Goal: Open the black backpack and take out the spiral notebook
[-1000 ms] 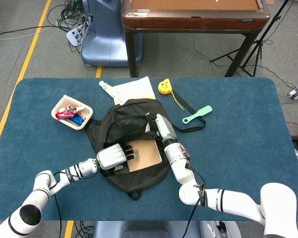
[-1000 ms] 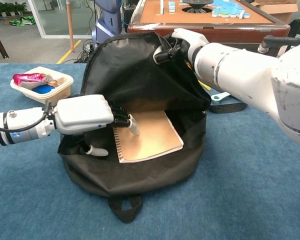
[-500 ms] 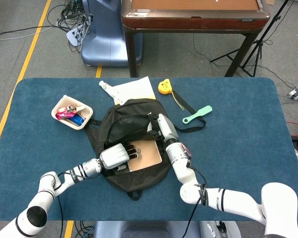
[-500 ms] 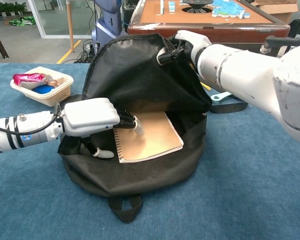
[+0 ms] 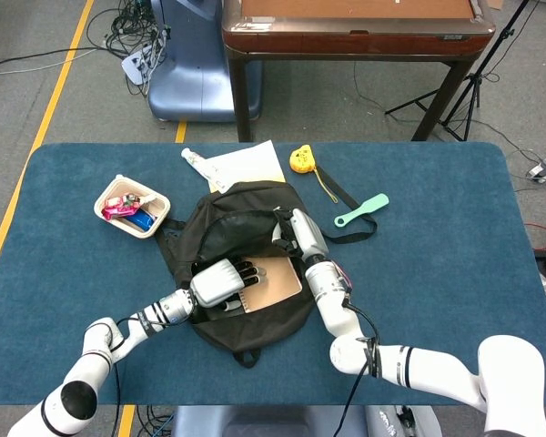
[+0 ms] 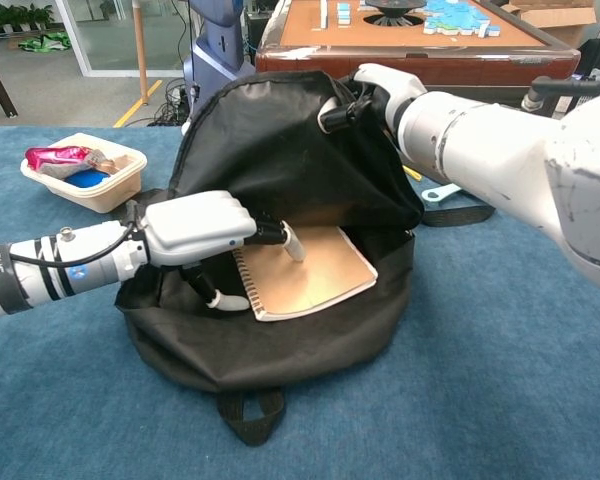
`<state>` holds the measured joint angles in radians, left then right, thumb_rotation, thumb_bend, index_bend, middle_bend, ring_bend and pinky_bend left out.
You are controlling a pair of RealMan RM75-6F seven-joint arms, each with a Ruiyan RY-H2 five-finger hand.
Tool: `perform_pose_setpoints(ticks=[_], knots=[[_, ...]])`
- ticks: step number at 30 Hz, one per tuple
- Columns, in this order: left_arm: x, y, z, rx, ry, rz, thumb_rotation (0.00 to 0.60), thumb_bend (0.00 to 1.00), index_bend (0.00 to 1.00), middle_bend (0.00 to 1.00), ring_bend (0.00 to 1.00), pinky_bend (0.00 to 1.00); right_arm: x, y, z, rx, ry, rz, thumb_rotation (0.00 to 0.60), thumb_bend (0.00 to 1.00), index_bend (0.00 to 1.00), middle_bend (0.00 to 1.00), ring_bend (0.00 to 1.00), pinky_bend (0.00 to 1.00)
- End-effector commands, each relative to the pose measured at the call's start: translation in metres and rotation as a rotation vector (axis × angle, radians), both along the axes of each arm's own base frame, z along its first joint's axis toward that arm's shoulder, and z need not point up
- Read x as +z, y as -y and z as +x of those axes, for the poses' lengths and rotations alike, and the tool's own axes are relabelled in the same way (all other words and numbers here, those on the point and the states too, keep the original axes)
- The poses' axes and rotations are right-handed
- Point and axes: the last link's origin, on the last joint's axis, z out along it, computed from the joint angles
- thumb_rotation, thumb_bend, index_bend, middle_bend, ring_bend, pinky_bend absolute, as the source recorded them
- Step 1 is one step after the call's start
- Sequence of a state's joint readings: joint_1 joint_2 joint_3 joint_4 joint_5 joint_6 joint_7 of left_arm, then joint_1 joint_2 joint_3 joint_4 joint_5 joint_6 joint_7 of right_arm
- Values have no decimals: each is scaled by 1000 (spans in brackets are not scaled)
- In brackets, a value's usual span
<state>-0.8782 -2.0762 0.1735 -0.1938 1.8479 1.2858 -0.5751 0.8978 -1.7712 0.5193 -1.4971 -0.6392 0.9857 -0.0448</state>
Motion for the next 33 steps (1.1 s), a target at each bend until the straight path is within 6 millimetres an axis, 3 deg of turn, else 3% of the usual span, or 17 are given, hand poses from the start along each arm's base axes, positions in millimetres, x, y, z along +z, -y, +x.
perform_pose_setpoints(ticks=[1,6,18,28,33], knots=[[-4,0,1,0,-13,-4,600,222,239,233,255,329,1,0,0,-1,0,-1,600,912,586,371,281,234],[-8,0,2,4,-27,-8,600,231,239,233,255,329,2,1,-2,-5,-1,-5,600,912,585,371,281,234],[-7,-3,3,34,-3,-7,600,461,307,248,278,329,6,4,-4,-13,2,-11,600,912,586,371,281,234],[1,3,6,69,126,-85,600,530,511,523,443,343,11,9,-6,-34,12,-21,600,912,586,370,280,234],[12,9,6,82,247,-125,600,540,569,609,494,364,11,11,-8,-45,11,-22,600,912,585,370,280,234]])
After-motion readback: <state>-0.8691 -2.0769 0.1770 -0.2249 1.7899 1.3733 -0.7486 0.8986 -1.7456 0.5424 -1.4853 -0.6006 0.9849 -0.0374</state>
